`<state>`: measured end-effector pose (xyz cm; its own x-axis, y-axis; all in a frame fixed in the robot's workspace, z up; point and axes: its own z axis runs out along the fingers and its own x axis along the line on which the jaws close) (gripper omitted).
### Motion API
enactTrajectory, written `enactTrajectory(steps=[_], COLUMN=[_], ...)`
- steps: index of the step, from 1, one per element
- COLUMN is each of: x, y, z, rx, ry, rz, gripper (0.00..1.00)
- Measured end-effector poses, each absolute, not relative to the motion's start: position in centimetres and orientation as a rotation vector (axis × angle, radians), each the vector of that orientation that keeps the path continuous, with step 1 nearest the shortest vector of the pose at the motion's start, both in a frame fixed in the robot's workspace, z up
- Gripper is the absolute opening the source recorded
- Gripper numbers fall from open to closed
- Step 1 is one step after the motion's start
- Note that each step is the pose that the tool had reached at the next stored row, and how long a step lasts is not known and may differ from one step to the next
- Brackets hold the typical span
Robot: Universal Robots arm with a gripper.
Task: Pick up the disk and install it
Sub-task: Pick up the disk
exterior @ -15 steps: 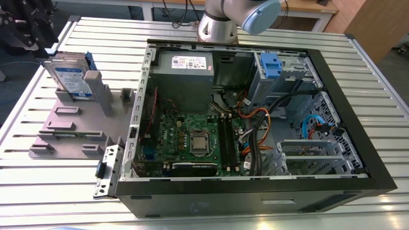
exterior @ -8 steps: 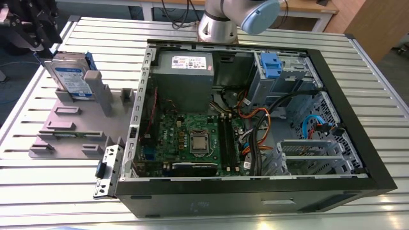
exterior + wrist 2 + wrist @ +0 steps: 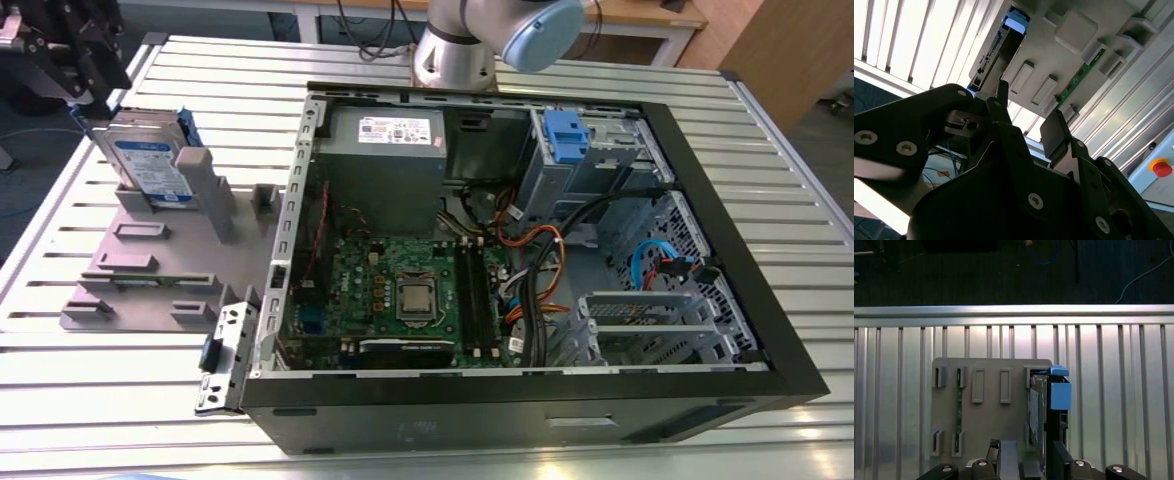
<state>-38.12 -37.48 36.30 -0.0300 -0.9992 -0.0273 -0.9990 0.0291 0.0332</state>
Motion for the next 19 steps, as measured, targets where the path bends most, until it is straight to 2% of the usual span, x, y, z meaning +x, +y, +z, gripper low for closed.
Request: enactTrajectory(steps=[19], x=[-38.7], y=[-36.3], z=[35.8], rx=[2.144], ry=[-2.295], rz=[-0.072], gripper=[0.53])
